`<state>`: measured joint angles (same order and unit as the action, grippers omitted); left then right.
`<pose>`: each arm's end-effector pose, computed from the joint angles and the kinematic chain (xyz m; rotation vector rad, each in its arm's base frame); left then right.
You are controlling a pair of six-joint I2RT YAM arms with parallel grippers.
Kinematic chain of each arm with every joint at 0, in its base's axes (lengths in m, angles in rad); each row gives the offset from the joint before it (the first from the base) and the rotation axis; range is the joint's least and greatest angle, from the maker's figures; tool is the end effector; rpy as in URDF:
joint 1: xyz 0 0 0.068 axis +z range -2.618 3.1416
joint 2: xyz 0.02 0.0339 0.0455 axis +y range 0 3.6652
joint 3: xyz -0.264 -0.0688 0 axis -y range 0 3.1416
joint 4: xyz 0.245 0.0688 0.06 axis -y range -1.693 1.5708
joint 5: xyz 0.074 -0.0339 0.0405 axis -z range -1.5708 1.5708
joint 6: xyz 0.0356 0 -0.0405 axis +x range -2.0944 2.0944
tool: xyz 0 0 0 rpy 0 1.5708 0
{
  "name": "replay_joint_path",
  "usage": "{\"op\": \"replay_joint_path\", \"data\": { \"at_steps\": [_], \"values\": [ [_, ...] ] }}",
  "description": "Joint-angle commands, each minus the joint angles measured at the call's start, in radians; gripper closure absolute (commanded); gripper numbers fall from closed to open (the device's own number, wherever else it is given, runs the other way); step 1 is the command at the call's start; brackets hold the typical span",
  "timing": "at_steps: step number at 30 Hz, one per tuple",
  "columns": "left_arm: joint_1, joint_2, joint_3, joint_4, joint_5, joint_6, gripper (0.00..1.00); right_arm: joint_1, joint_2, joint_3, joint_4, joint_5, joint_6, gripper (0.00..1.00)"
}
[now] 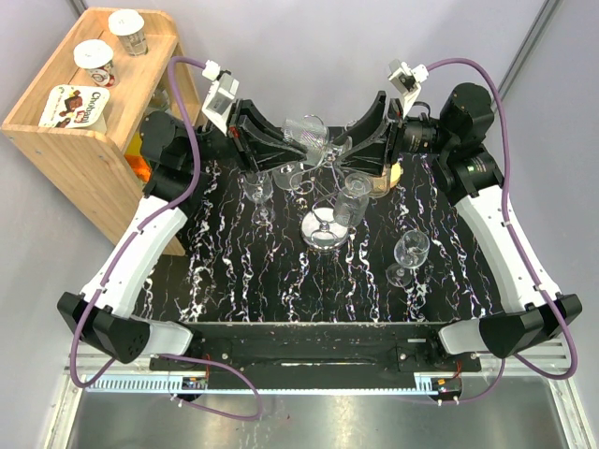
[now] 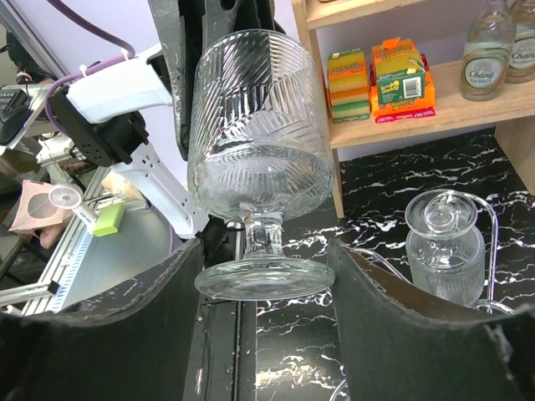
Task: Place the wine glass upside down on the wine glass rack
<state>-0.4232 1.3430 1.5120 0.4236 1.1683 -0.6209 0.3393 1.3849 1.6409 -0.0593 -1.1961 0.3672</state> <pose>0.2279 -0.1386 0.5202 1.0738 1.0552 -1.4256 0.2515 0.1239 0.5100 -1.0459 1.2958 1.3591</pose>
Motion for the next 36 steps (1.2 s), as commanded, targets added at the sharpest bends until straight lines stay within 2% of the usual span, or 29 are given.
{"op": "replay_joint_path", "data": {
  "at_steps": [1, 5, 10, 13, 22, 26, 28, 32, 36],
  "values": [
    [-0.003, -0.013, 0.014, 0.109, -0.022, 0.003, 1.0, 0.006, -0.015, 0.008, 0.023, -0.02, 0.009, 0.36],
    [-0.003, -0.01, 0.024, 0.112, -0.024, 0.001, 1.0, 0.006, -0.015, 0.005, 0.019, -0.023, 0.009, 0.39],
    [-0.002, -0.002, 0.031, 0.055, -0.03, 0.055, 1.0, 0.006, -0.011, 0.022, -0.005, -0.007, -0.01, 0.55],
    [0.0, 0.011, 0.039, -0.025, -0.024, 0.139, 1.0, 0.003, -0.004, 0.052, -0.091, 0.029, -0.089, 0.62],
    [0.003, 0.079, 0.034, -0.201, 0.019, 0.345, 1.0, -0.029, 0.046, 0.115, -0.269, 0.107, -0.25, 0.92],
    [0.003, 0.087, 0.007, -0.246, 0.019, 0.414, 0.89, -0.048, 0.062, 0.119, -0.283, 0.115, -0.289, 0.96],
    [0.003, 0.099, 0.001, -0.293, 0.017, 0.461, 0.8, -0.054, 0.068, 0.116, -0.284, 0.118, -0.3, 0.97],
    [0.011, 0.117, -0.016, -0.325, 0.021, 0.507, 0.76, -0.068, 0.083, 0.108, -0.284, 0.115, -0.317, 0.99],
    [0.02, 0.116, -0.062, -0.257, 0.016, 0.483, 0.76, -0.082, 0.092, 0.103, -0.283, 0.107, -0.329, 1.0]
  ]
}}
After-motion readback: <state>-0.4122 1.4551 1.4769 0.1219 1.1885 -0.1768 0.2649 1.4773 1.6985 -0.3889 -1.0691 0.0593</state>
